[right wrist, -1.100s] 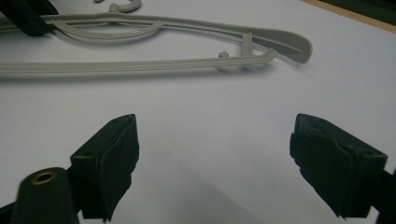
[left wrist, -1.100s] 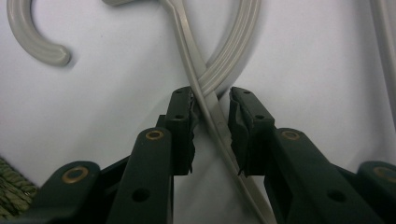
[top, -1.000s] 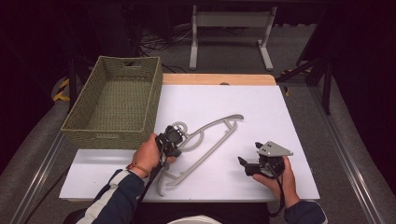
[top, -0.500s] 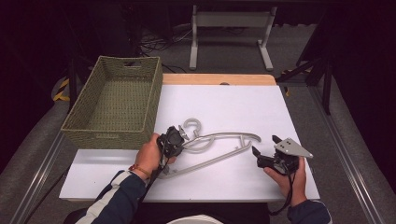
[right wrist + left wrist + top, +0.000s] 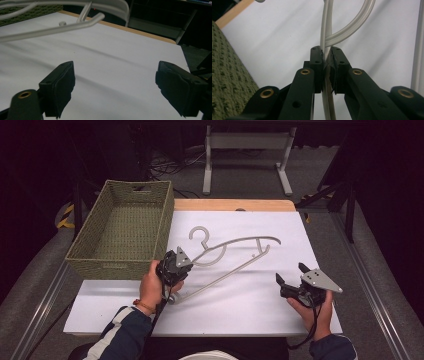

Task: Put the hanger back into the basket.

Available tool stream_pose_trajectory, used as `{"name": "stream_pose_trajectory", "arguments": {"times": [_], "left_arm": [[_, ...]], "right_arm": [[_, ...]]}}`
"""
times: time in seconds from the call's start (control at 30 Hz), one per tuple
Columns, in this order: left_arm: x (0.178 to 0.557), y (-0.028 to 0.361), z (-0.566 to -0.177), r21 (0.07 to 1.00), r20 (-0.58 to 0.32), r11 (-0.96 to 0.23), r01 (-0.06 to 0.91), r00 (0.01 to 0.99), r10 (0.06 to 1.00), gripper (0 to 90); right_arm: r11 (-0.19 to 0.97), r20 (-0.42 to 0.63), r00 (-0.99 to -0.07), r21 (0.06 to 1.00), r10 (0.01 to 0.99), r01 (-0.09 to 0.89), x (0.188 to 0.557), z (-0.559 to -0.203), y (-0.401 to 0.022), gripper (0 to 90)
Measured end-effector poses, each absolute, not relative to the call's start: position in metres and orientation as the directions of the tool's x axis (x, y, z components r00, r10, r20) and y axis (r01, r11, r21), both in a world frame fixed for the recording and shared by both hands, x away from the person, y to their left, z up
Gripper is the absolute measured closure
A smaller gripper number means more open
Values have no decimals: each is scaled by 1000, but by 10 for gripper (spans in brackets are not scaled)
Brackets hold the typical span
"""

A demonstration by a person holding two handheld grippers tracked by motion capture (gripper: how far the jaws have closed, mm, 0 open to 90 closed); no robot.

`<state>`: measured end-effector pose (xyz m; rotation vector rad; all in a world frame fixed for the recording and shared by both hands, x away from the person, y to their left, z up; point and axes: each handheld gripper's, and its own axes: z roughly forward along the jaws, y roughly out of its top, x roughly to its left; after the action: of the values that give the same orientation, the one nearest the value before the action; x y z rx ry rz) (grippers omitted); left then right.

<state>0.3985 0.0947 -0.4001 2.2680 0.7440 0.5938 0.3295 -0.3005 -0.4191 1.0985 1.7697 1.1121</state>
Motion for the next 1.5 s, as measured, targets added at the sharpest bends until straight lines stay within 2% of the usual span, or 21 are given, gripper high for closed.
{"name": "stream_pose_trajectory", "arguments": {"times": [0.4, 0.8, 0.9, 1.07, 1.5], "left_arm": [[386, 102, -370, 780, 174, -547, 304, 734, 657, 819], [377, 114, -305, 832, 195, -503, 233, 726, 660, 819], [381, 119, -294, 836, 171, -487, 251, 724, 668, 819], [389, 134, -280, 840, 185, -478, 255, 695, 695, 819], [414, 172, -270, 841, 178, -443, 311, 614, 769, 819]], "right_arm": [[269, -160, -373, 927, 914, 260, 329, -421, -295, 162], [287, -166, -398, 921, 902, 266, 329, -423, -290, 163], [286, -165, -399, 920, 902, 266, 330, -424, -290, 163], [302, -171, -424, 915, 889, 266, 330, -426, -288, 163], [340, -193, -458, 903, 868, 263, 330, -429, -279, 162]]}}
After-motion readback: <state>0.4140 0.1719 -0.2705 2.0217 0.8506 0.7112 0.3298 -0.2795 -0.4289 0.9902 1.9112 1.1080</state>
